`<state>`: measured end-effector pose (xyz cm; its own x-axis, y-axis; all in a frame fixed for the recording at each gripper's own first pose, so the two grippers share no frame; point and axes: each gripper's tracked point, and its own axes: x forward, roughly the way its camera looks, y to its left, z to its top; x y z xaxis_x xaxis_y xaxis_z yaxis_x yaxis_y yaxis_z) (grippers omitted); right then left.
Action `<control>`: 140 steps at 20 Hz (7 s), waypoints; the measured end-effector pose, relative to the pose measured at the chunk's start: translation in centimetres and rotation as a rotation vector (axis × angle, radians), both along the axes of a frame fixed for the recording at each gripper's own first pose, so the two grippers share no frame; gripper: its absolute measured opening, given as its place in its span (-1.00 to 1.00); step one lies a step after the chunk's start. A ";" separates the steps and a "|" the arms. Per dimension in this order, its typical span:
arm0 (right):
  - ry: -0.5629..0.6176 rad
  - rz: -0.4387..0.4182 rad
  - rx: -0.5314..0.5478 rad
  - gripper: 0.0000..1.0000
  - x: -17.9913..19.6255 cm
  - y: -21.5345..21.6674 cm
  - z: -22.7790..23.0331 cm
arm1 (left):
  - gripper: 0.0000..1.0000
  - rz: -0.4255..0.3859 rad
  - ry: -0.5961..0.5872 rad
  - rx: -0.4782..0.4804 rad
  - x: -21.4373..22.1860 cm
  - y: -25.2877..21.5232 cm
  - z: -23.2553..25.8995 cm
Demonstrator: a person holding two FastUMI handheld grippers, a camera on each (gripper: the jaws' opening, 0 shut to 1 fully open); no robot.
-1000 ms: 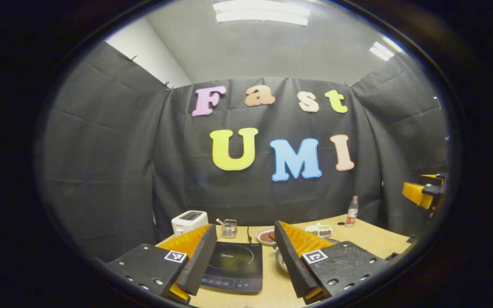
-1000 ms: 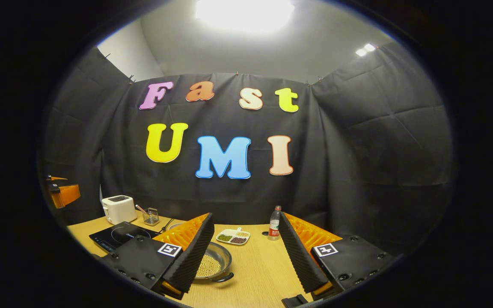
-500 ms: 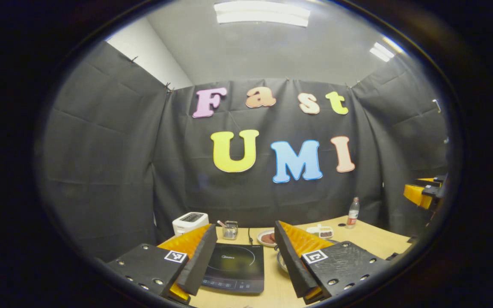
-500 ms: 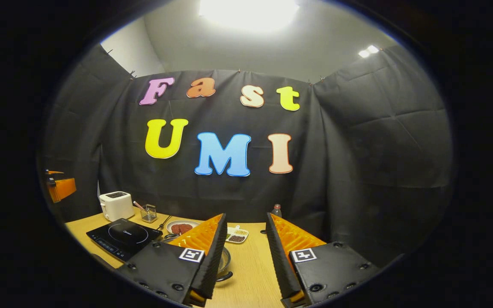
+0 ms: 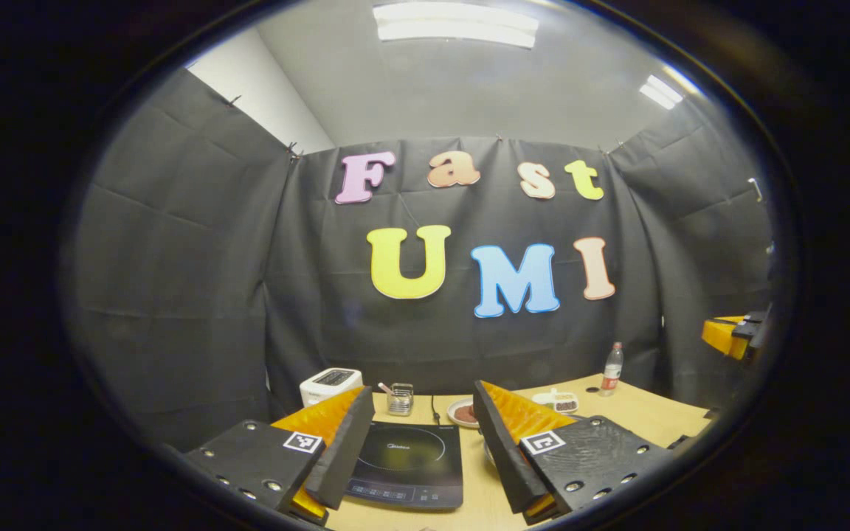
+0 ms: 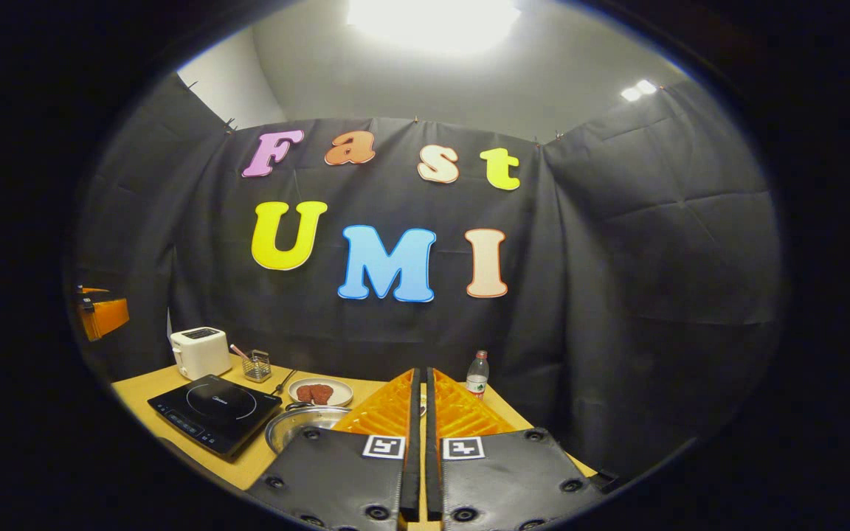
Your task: First push the handle of the pot to place it horizontally, then grasp the pot with both hands and set it on the induction cooktop.
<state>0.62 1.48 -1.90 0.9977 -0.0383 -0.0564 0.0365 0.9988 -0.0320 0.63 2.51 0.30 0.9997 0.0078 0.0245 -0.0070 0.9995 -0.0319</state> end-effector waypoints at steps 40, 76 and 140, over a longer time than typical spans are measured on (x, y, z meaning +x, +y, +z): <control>0.520 0.584 -0.113 -0.96 0.7 12.9 -19.8 | 0.59 0.123 0.034 -0.009 4.2 3.1 -2.3; 0.780 0.667 -0.219 -0.96 4.1 7.5 -28.9 | 0.64 0.186 0.082 0.030 8.3 -1.9 -3.8; 0.616 0.094 0.066 0.94 17.7 0.6 -24.7 | 0.65 -0.247 0.419 -0.016 25.8 -13.4 -21.3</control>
